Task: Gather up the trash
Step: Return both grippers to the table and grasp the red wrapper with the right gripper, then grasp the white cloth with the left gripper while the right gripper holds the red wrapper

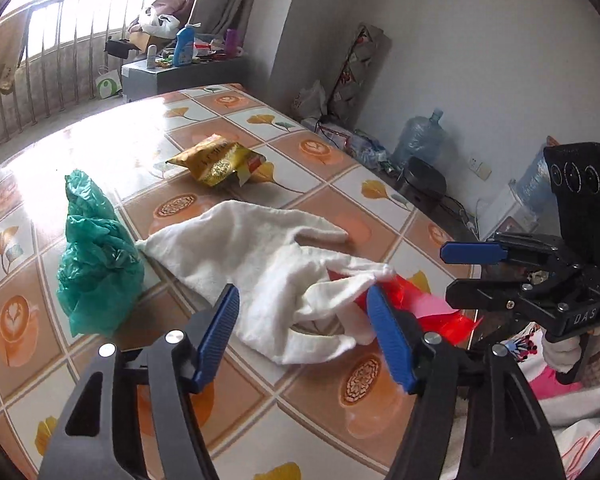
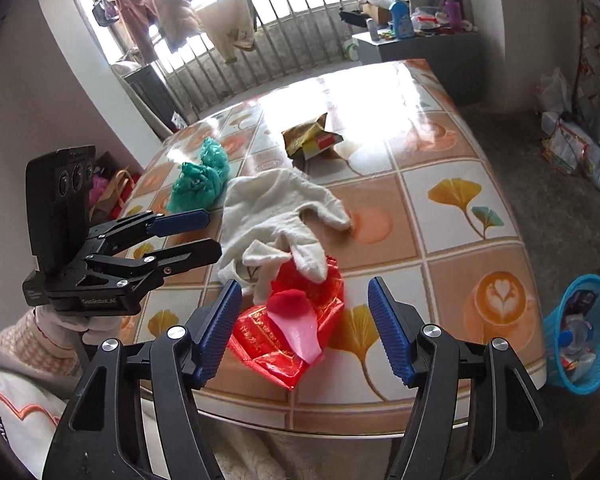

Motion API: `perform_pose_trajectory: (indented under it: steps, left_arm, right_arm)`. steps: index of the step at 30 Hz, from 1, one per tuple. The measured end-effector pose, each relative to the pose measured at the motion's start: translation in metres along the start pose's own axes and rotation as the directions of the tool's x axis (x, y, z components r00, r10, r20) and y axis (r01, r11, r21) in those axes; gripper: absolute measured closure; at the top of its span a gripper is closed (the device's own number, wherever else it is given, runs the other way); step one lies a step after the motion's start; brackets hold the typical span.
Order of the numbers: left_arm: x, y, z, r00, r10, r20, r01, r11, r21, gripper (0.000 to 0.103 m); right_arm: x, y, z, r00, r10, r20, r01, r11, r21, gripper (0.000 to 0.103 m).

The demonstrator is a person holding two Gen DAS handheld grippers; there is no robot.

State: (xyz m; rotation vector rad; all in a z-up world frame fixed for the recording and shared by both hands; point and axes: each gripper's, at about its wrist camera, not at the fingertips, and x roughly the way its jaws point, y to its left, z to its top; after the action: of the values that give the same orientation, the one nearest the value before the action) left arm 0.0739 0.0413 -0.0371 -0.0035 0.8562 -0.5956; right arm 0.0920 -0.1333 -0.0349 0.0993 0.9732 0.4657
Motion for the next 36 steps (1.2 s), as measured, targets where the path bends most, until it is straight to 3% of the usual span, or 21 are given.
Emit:
perform_pose_trajectory:
  steps: [6,12,17,20,23,31,36]
  left_arm:
    - [0.025,-0.001,-0.002,0.996,0.027,-0.087,-0.02,0.996,0.083,0.049]
    - [0.035,-0.007,-0.001,0.993,0.072,-0.09,-0.059,0.989,0.136,0.058]
    - [0.036,-0.002,0.002,0.993,0.085,-0.085,-0.074,0.99,0.116,0.075]
    - [0.036,0.004,0.005,0.993,0.083,-0.087,-0.075,0.993,0.091,0.086]
    - [0.034,0.007,0.006,0.993,0.077,-0.085,-0.071,0.995,0.069,0.091]
    - [0.005,0.001,0.02,0.996,0.093,0.016,-0.094,0.993,0.075,0.092]
    - [-0.011,0.0,0.032,0.994,0.078,0.077,-0.082,0.995,0.053,0.092]
  right_arm:
    - [0.028,-0.005,-0.01,0.995,-0.013,-0.095,0.013,1.0,-0.001,0.064]
    - [0.027,-0.016,-0.013,0.997,-0.013,-0.081,0.016,0.999,0.03,0.081]
    - [0.027,-0.022,-0.014,0.996,-0.036,-0.076,0.039,0.998,0.042,0.097]
    - [0.022,-0.024,-0.017,0.997,-0.035,-0.068,0.038,0.998,0.055,0.098]
    - [0.017,-0.026,-0.017,0.998,-0.04,-0.051,0.044,0.997,0.066,0.099]
    - [-0.007,-0.04,-0.011,0.997,-0.072,0.037,0.067,0.991,0.117,0.099]
    - [-0.021,-0.057,-0.005,0.984,-0.139,0.107,0.119,0.977,0.176,0.099]
